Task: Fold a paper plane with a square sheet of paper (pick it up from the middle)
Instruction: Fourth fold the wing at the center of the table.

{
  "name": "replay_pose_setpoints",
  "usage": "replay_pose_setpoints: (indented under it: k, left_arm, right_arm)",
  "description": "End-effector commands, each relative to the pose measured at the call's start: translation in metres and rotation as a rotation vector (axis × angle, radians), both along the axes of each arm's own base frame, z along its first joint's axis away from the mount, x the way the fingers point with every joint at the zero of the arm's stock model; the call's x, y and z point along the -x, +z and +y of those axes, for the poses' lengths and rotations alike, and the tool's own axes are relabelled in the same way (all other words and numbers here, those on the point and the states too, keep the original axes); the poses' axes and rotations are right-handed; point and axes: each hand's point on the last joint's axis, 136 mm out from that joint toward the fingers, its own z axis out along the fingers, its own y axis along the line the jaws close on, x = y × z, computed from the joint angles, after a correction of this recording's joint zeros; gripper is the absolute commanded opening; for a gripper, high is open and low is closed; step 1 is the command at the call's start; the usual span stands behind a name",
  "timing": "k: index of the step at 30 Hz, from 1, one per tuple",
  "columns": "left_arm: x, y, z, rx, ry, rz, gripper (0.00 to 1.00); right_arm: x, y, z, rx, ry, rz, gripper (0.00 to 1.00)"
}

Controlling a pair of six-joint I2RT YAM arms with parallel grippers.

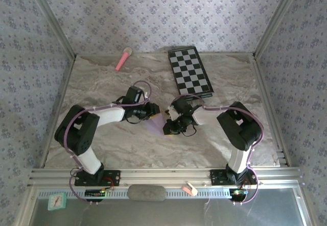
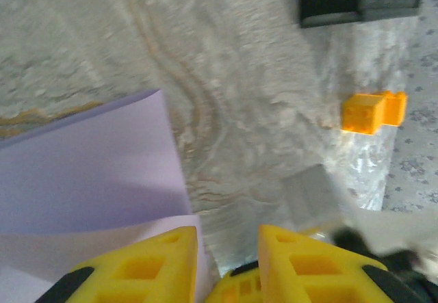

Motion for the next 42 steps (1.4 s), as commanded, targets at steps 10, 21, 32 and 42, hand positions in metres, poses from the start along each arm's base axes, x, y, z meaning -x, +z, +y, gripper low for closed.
replay_pose_setpoints:
  k: [10,21,32,42]
  left_arm:
    - [0.026,-0.010,-0.008,0.032,-0.098,-0.061,0.26]
    - [0.025,-0.040,-0.013,-0.031,-0.078,0.026,0.22]
    - [0.019,-0.067,0.018,-0.186,-0.045,0.067,0.21]
    - [-0.030,-0.064,0.087,-0.279,0.027,0.024,0.22]
  right_arm:
    - [0.019,-0.030,-0.035,0.145,0.053,0.096,0.13]
    - [0.015,-0.025,-0.031,0.126,0.048,0.085,0.13]
    - [0.026,-0.042,-0.051,0.220,0.045,0.117,0.13]
    - [0.030,-0.048,-0.063,0.260,0.035,0.121,0.13]
